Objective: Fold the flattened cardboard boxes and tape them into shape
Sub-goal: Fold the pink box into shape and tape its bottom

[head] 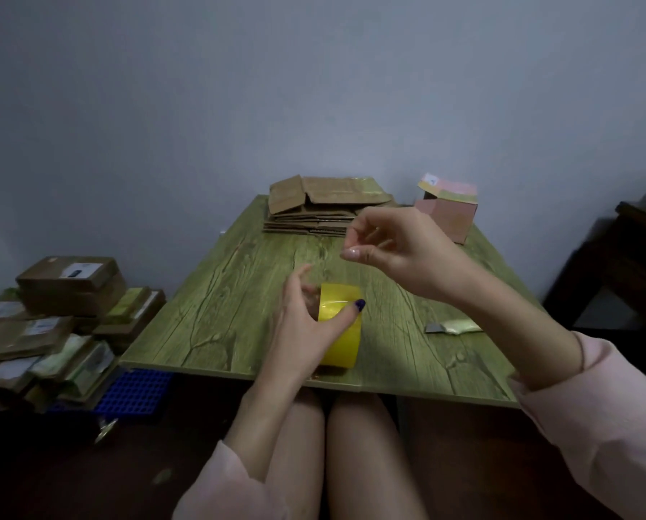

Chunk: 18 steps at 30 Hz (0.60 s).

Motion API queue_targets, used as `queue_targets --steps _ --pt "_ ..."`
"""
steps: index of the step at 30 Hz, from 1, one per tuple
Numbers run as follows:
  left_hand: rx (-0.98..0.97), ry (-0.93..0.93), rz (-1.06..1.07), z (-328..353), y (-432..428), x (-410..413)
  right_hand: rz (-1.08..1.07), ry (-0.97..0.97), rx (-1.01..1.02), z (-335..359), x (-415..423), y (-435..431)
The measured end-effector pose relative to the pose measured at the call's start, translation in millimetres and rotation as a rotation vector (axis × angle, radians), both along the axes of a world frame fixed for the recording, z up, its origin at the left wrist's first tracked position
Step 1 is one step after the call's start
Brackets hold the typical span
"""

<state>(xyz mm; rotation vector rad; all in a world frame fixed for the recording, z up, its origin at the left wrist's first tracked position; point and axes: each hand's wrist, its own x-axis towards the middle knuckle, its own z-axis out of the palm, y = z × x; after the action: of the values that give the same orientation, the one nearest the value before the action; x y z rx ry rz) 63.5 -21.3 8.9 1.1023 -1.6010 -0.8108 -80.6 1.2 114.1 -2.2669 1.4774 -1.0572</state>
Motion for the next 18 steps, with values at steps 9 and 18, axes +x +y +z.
queue_targets --steps 9,18 --pt "-0.204 0.111 -0.118 48.0 -3.9 24.0 0.041 0.024 -0.003 -0.3 -1.3 -10.8" --pt "-0.164 0.136 -0.208 57.3 -20.4 26.2 0.095 -0.081 0.033 0.1 -6.6 -11.5"
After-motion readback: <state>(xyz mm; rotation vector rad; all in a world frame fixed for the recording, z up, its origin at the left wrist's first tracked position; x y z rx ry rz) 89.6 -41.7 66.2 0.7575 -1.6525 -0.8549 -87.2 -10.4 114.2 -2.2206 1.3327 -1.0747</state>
